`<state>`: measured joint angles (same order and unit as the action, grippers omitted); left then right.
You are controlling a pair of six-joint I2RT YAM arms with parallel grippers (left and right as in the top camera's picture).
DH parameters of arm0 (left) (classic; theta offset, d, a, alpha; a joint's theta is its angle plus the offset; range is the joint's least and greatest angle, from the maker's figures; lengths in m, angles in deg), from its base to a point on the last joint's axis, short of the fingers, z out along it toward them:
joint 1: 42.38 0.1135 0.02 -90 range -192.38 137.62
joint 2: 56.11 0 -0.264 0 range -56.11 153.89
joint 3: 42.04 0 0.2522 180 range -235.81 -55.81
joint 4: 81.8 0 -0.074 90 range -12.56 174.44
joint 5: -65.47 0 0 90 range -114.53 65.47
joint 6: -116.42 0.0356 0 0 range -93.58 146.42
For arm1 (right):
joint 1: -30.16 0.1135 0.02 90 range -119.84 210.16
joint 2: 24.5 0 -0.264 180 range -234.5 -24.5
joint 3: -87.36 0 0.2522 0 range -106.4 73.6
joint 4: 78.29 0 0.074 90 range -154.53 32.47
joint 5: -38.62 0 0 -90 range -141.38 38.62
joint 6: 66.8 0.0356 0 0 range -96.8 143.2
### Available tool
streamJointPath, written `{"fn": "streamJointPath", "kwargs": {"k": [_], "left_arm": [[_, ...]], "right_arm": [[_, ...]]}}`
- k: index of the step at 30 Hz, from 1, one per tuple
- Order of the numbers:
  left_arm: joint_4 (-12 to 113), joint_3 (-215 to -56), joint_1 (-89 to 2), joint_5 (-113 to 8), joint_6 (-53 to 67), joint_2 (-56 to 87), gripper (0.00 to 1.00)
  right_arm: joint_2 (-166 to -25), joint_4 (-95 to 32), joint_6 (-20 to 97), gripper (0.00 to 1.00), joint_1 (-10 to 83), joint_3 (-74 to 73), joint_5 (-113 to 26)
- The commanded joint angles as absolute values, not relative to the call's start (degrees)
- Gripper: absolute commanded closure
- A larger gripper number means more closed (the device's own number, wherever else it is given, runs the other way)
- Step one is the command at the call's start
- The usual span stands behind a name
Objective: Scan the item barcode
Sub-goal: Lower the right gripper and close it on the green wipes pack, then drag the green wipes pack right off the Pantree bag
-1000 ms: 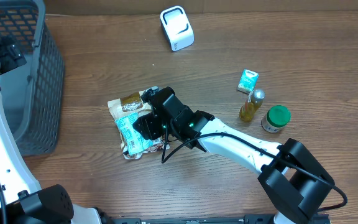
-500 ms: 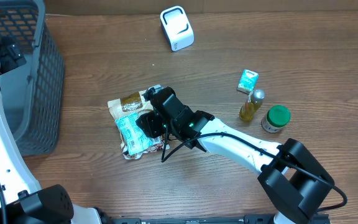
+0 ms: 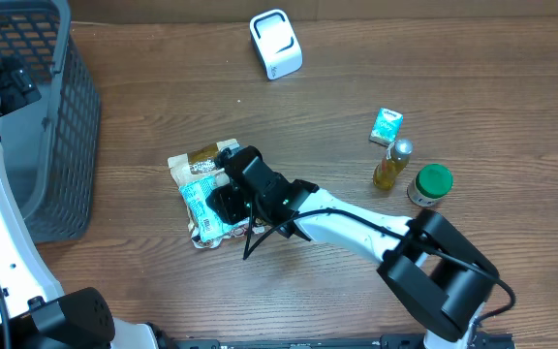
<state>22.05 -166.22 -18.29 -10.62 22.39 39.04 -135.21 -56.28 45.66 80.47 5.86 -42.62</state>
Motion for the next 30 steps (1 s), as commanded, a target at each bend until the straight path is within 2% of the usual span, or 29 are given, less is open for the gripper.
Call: {"fn": "streamJointPath", "kwargs": {"k": [1, 9, 10, 13, 16, 30], "left_arm": [[22.07, -167.02, -18.46, -11.06, 23.46, 39.02, 0.0], [22.07, -167.02, -18.46, -11.06, 23.46, 39.02, 0.01], [22.07, -167.02, -18.46, -11.06, 23.46, 39.02, 0.0], [22.07, -167.02, -18.46, -11.06, 23.46, 39.02, 0.0], [22.07, -167.02, -18.46, -11.06, 23.46, 39.02, 0.0], [22.07, -167.02, -18.46, -11.06, 23.46, 39.02, 0.01]], "right_arm": [[-137.51, -56.97, 45.73, 0.55, 80.69, 6.1, -42.27], [-138.23, -57.17, 45.7, 0.6, 80.69, 6.1, -39.91], [-138.32, -57.13, 45.73, 0.65, 80.69, 6.1, -39.91], [-138.23, -57.08, 45.7, 0.89, 80.69, 6.08, -39.69], [-137.86, -57.17, 45.51, 0.96, 80.55, 6.08, -39.71], [-127.65, -50.13, 45.75, 0.96, 71.88, 6.01, -40.3]]}}
